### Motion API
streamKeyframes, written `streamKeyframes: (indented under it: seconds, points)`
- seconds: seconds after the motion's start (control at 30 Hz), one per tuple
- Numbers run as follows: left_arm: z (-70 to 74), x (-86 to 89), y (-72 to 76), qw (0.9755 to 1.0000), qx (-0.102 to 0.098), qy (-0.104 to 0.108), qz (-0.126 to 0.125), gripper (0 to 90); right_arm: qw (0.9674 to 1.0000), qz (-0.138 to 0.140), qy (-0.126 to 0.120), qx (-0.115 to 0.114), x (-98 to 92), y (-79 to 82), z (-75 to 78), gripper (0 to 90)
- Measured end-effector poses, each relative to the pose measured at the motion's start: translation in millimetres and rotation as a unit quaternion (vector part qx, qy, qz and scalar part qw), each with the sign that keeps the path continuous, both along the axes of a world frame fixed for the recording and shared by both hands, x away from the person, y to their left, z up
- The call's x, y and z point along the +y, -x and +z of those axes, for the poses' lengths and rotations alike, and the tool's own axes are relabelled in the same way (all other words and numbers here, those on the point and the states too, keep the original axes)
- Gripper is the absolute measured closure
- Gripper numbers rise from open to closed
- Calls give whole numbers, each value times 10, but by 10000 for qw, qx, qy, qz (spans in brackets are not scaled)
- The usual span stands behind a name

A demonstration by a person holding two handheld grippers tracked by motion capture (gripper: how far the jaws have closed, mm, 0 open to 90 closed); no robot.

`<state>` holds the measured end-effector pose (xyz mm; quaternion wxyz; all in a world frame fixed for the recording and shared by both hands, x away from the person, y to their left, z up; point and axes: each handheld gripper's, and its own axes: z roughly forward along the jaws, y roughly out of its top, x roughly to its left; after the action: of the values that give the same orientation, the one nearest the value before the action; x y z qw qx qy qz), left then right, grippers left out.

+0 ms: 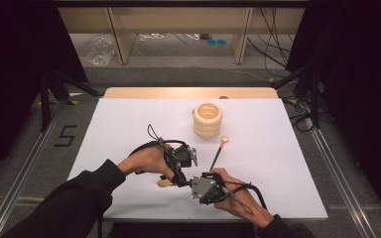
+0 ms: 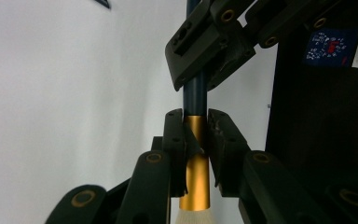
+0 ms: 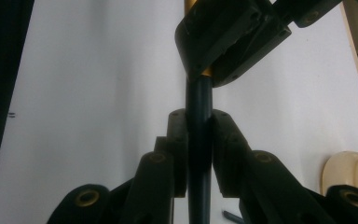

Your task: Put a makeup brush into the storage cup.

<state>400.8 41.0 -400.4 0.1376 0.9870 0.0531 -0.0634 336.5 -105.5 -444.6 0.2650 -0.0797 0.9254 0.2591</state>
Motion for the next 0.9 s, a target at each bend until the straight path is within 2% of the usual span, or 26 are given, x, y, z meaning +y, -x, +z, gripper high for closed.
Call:
streamKeyframes:
  seconds: [0.47, 0.63, 0.7, 0.73, 0.77, 0.8, 0.9]
  points:
    - [38, -4, -2, 10000, 26, 39, 35, 772, 9999, -142, -13, 48, 5, 10, -8, 793]
    - [50, -2, -5, 9999, 28, 115, 79, 770, 9996, -265, -52, 77, -3, 16, -5, 794]
    - [50, 1, -5, 9998, 34, 157, 99, 770, 9997, -230, -69, 91, -5, 7, -3, 793]
    - [44, -1, 18, 9992, 82, 274, 270, 770, 9996, -265, -61, 49, -8, 10, 1, 794]
    - [46, 1, 16, 9992, 79, 278, 263, 771, 9996, -250, -97, 122, -11, 6, 3, 794]
    - [59, 8, -6, 9997, 28, 192, 117, 771, 9996, -242, -104, 130, -12, 4, 5, 794]
    - [59, 12, -3, 9997, 21, 192, 128, 773, 9994, -272, -132, 163, -14, 7, 12, 794]
